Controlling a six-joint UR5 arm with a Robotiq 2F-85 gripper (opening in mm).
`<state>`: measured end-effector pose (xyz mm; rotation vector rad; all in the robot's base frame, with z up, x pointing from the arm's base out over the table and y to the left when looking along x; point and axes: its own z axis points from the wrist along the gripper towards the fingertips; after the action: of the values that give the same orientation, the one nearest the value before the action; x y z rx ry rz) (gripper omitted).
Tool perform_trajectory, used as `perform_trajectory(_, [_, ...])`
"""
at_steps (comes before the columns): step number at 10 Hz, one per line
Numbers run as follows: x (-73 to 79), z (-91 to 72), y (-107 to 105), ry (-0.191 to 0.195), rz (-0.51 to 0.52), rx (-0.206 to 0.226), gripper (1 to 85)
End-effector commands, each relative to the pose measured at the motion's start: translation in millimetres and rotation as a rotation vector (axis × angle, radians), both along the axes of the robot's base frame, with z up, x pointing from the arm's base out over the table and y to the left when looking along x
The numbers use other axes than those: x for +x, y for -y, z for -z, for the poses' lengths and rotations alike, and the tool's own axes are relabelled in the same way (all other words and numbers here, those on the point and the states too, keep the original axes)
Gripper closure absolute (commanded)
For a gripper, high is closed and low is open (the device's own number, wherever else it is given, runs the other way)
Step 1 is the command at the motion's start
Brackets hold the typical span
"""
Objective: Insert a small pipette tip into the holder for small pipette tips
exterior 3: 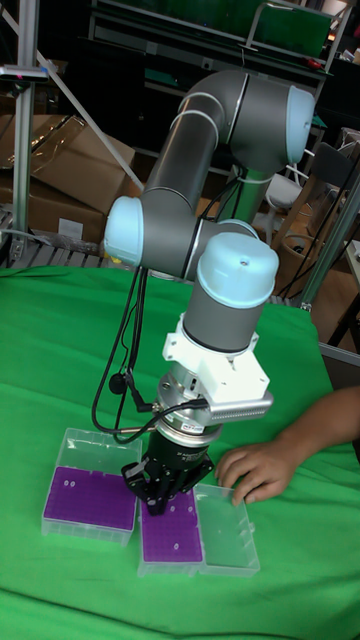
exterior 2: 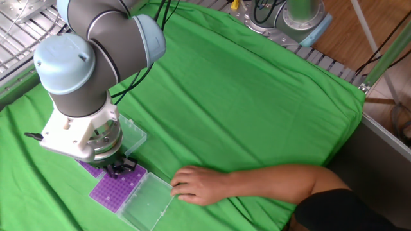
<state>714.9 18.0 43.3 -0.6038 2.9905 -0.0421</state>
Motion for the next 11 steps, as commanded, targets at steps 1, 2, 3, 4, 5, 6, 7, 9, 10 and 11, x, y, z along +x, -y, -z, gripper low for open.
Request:
perform_trajectory(1, [-2.9,-9.6,3.7,-0.012,0.039,-0.015,83.3])
perform_trajectory(2, [-4.2,-12.0,3.1,-0.018,0.046,-0.017,84.7])
perform_trajectory(3, [-4.2,-12.7,4.7,-0.020,0.044,-0.027,84.7])
perform_trajectory(4, [-4.0,-14.6,5.0,-0.021,0.046,-0.033,84.7])
perform_trajectory(5, [-3.8,-17.3,3.3,-0.023,0.047,-0.034,84.7])
perform_trajectory(6, [-4.4,-20.8,2.2,-0.028,0.051,-0.037,84.7])
perform_trajectory(7, [-3.1,-24.3,0.2,-0.032,0.051,-0.034,84.7])
perform_trajectory(9, [-1.7,-30.5,1.5,-0.032,0.043,-0.027,84.7])
perform_trajectory(10, [-3.4,-36.1,4.6,-0.035,0.033,-0.030,84.7])
perform_trajectory(11, [-4.7,-41.7,5.6,-0.039,0.017,-0.019,84.7])
